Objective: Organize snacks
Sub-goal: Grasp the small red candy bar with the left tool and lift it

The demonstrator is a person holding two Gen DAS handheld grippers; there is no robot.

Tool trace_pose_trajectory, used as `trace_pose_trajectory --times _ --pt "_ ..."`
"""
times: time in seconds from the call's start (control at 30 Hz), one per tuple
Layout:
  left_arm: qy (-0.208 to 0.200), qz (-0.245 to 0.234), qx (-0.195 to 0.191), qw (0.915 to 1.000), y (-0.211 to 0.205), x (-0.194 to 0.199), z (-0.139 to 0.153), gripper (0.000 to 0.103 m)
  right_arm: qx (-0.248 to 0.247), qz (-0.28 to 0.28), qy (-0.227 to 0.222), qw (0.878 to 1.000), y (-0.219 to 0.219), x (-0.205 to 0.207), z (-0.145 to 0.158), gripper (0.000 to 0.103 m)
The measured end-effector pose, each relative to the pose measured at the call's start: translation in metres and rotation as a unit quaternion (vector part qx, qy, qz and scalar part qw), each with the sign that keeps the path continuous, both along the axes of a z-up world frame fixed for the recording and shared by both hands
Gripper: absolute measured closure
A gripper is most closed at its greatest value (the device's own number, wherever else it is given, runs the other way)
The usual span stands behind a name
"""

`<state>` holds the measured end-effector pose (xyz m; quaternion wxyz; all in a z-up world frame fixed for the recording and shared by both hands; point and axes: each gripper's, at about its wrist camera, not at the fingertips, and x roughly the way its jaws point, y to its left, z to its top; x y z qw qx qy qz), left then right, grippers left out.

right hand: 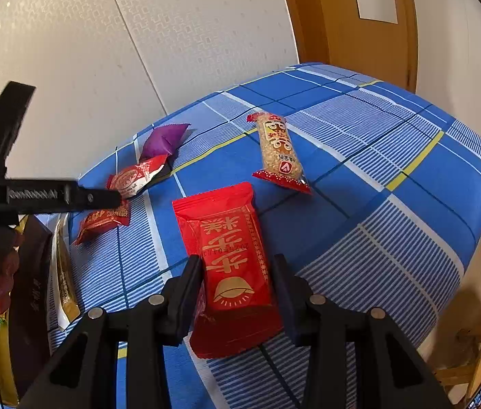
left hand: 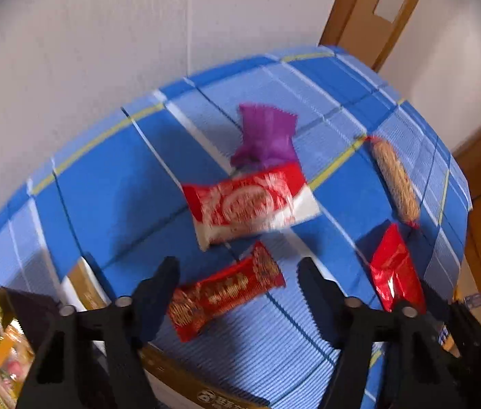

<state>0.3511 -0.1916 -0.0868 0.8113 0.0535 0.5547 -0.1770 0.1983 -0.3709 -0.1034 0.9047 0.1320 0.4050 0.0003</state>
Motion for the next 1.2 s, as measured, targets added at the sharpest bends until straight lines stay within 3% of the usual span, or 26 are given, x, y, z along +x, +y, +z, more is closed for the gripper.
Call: trace_pose_trajectory --times 0.27,0.53,0.6,0.67,0.77,0.87,1.2 --pt "0.047 -0.030 -0.022 0.9982 -0.008 -0.035 -0.005 0.037 0.006 -0.001 -0.002 1.000 -0.001 0.000 0.000 0.061" --pt "0.021 0.037 -0.009 0.9991 -0.004 -0.032 -0.005 0.037 0.005 -0.002 -0.004 1.000 -0.001 -0.002 0.000 0.061" --pt "0.015 0.046 -0.005 0.9988 -0.005 -0.031 -0.005 0.040 0.006 -0.001 -0.003 1.000 -0.001 -0.002 0.001 0.061" --pt "0.005 0.043 0.014 0.9990 -0.011 -0.031 -0.006 0.059 0.002 0.001 -0.003 1.000 0.000 -0.001 0.001 0.061" --pt "-0.007 0.029 0.040 0.9987 -0.017 -0.033 -0.005 0.074 -0.010 0.004 -0.004 1.000 0.003 -0.001 0.001 0.061" --pt "-0.007 0.032 0.028 0.9991 -0.011 -0.036 -0.003 0.078 -0.017 0.005 -0.005 1.000 0.004 -0.002 0.001 0.061" --pt "0.005 0.048 -0.006 0.9988 0.006 -0.050 -0.004 0.080 -0.038 0.002 -0.011 0.999 0.009 -0.003 0.000 0.061"
